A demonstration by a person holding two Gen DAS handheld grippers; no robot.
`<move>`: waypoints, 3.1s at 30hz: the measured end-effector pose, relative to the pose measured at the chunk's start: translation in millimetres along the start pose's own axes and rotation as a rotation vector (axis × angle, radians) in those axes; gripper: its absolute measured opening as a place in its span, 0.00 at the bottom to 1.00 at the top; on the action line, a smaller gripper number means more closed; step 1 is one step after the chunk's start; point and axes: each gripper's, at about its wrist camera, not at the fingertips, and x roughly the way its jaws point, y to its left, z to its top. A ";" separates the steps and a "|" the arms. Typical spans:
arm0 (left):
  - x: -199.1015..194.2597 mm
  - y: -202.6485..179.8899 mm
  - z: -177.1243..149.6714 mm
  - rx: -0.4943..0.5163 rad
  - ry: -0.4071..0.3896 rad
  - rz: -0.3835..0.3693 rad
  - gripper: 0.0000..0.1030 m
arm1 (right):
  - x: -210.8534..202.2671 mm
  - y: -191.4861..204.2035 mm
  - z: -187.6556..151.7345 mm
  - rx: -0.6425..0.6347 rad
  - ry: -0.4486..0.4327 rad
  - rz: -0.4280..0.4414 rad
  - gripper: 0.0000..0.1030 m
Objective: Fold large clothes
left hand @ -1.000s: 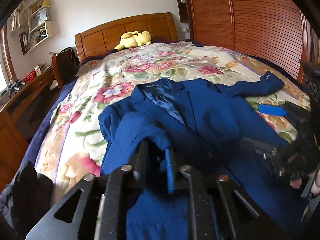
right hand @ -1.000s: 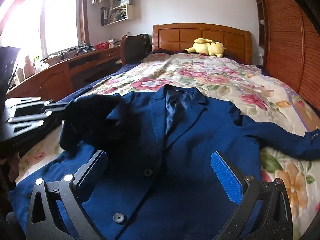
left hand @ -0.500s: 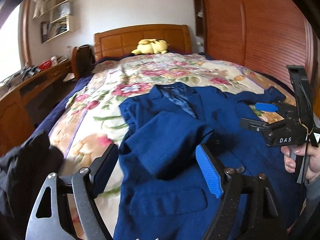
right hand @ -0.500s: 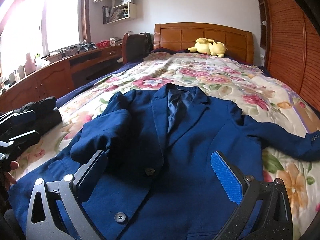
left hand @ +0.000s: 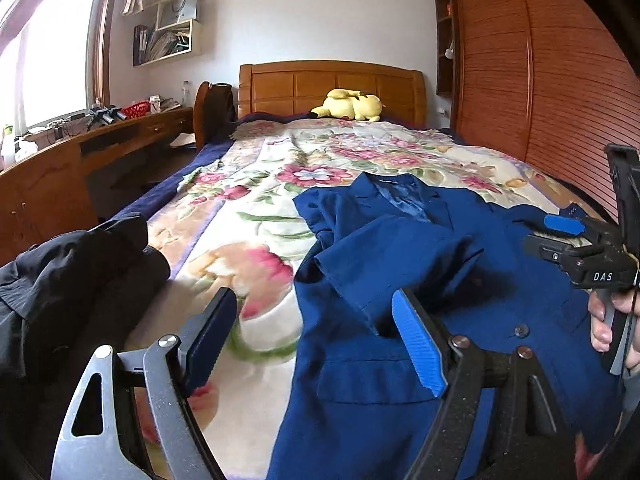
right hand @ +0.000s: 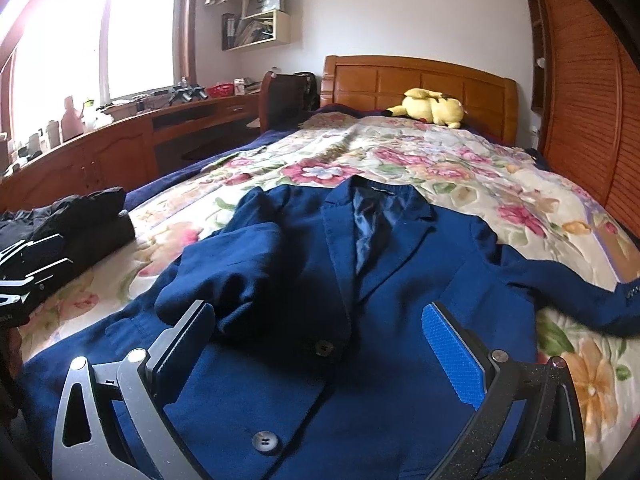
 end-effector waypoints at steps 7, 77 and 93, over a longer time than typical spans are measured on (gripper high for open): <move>-2.9 12.4 -12.0 -0.010 0.008 -0.019 0.78 | 3.3 17.6 1.1 -0.036 -0.003 0.035 0.99; -35.5 -21.6 -8.0 0.048 -0.069 -0.178 0.79 | 6.5 -85.4 7.1 0.043 0.162 -0.360 0.60; 1.9 -47.9 -13.8 0.070 0.020 -0.176 0.78 | 26.2 -123.2 -18.5 0.055 0.236 -0.369 0.60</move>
